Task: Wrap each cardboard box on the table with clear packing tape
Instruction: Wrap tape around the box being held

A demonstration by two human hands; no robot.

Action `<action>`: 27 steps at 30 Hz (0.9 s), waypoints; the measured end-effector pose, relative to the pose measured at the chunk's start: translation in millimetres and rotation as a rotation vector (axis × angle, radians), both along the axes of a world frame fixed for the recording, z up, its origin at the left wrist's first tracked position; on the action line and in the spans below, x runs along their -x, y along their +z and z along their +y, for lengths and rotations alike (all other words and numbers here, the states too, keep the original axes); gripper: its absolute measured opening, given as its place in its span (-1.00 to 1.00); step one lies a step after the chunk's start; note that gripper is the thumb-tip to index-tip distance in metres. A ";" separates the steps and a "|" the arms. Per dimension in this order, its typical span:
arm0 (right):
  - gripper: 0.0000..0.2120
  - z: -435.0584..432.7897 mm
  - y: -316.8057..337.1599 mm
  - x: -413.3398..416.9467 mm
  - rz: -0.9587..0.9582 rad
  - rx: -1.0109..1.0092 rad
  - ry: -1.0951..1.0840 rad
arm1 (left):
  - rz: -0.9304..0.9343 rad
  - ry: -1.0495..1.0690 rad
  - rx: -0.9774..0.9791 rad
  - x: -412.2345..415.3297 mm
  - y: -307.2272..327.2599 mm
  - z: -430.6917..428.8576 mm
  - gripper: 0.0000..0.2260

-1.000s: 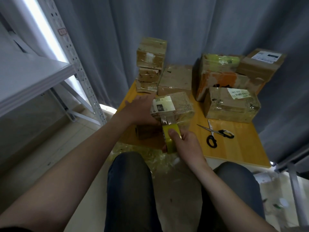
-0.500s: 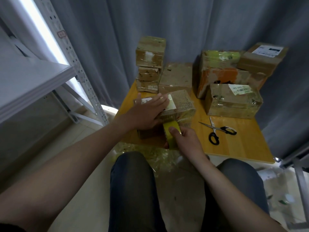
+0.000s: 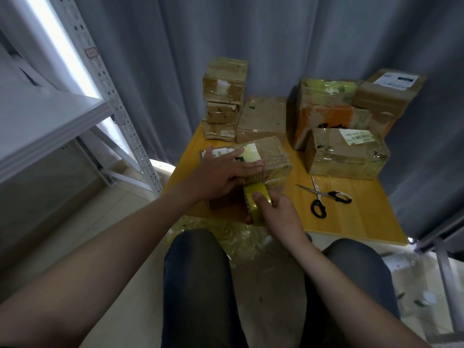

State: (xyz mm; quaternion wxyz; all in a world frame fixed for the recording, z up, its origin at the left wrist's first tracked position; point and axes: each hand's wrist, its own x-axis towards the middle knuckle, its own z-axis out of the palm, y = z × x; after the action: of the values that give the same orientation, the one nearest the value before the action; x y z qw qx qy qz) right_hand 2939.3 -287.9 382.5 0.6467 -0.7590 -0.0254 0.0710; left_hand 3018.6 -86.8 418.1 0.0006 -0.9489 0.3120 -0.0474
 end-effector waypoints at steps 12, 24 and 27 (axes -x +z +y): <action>-0.80 -10.6 44.8 -8.9 -0.168 -0.109 0.013 | 0.380 -0.067 0.455 -48.5 30.6 6.9 -0.49; -0.88 -0.8 46.1 -35.6 -0.317 -0.107 0.051 | 0.552 0.106 0.675 -63.1 42.8 16.7 -0.64; -0.88 0.3 41.3 -47.4 -0.340 -0.082 0.022 | 0.322 0.238 0.555 -63.1 47.4 14.2 -0.68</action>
State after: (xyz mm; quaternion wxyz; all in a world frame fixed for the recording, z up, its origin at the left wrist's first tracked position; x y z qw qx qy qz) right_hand 2986.7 -287.7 423.9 0.6626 -0.7328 -0.1455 -0.0523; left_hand 3081.8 -72.6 465.5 -0.3014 -0.9379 0.1705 0.0203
